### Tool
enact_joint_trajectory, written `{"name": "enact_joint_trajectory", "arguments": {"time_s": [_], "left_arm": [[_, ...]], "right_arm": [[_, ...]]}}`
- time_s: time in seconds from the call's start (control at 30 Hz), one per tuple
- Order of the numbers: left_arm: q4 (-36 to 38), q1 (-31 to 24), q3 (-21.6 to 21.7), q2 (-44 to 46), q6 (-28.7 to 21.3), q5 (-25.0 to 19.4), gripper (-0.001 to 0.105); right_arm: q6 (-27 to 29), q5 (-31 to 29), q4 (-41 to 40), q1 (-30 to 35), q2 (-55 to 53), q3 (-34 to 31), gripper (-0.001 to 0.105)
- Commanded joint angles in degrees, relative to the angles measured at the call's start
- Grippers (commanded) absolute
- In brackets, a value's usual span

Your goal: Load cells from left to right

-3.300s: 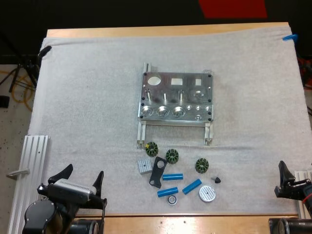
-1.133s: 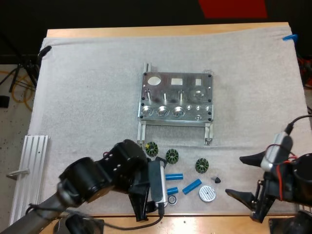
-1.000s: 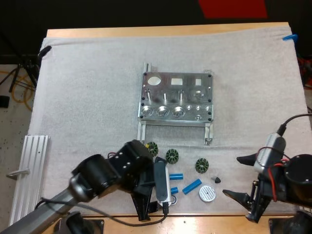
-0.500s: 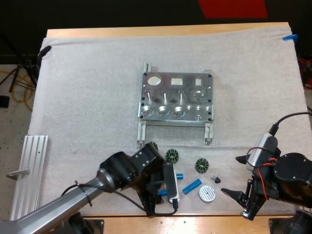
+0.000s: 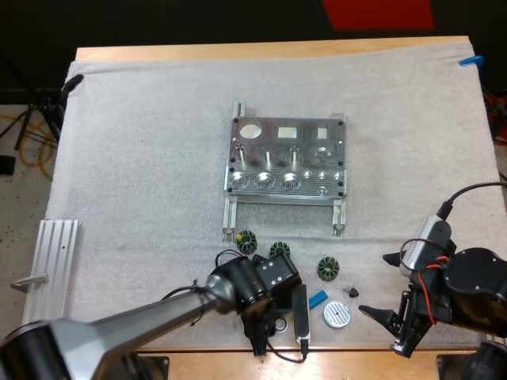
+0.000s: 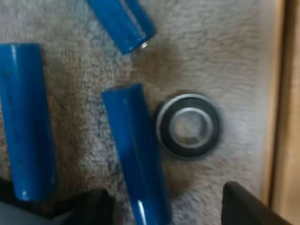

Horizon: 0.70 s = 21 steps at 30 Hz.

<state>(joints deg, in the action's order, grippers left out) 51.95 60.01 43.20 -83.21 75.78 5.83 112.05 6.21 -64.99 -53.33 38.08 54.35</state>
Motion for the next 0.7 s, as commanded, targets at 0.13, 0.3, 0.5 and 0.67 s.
{"name": "enact_joint_trajectory", "arguments": {"time_s": [0.13,0.3,0.5,0.67], "left_arm": [[-3.1,0.2,0.0,-3.3,2.0,-1.3,0.051],[-3.5,0.2,0.0,-3.7,2.0,-1.3,0.045],[-3.1,0.2,0.0,-3.7,1.1,-1.3,0.027],[-1.7,0.2,0.0,-3.7,1.1,-1.4,0.027]], "right_arm": [[-0.1,-1.8,0.0,-0.2,0.0,0.5,0.077],[-0.1,-2.6,0.0,-0.2,0.0,0.5,0.077],[-0.1,-2.6,0.0,-0.2,0.0,0.5,0.077],[-0.1,-2.6,0.0,-0.2,0.0,0.5,0.077]]}}
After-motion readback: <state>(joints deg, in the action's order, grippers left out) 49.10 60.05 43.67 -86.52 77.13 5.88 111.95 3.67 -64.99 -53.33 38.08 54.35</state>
